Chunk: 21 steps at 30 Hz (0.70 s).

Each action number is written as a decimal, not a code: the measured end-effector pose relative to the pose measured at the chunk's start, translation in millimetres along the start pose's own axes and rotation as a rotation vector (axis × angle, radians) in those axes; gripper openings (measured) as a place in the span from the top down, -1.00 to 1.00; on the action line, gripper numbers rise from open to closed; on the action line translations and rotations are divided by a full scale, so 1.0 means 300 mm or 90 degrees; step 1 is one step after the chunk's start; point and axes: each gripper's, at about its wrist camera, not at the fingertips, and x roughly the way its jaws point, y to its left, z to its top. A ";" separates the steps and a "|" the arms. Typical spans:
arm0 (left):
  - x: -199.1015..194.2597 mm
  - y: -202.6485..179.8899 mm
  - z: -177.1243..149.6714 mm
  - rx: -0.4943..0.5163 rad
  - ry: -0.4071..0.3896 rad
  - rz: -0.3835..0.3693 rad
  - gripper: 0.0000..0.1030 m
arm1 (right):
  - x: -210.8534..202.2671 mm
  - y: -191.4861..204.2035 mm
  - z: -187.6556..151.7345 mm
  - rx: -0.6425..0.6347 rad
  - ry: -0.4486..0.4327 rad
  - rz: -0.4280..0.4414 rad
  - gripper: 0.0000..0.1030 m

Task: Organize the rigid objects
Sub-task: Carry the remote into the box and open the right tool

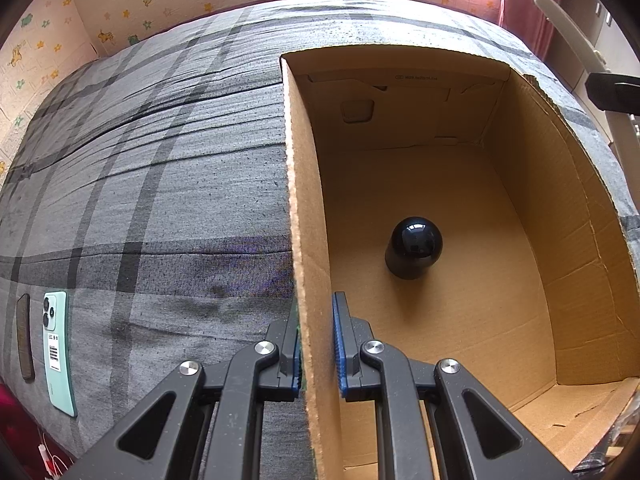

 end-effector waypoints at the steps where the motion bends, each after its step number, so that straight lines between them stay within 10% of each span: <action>1: 0.000 -0.001 0.000 0.001 0.000 0.001 0.73 | 0.012 0.014 0.004 -0.002 0.004 0.003 0.03; 21: -0.001 0.002 0.003 -0.001 0.002 -0.001 0.73 | 0.365 0.148 0.010 0.000 0.134 -0.012 0.03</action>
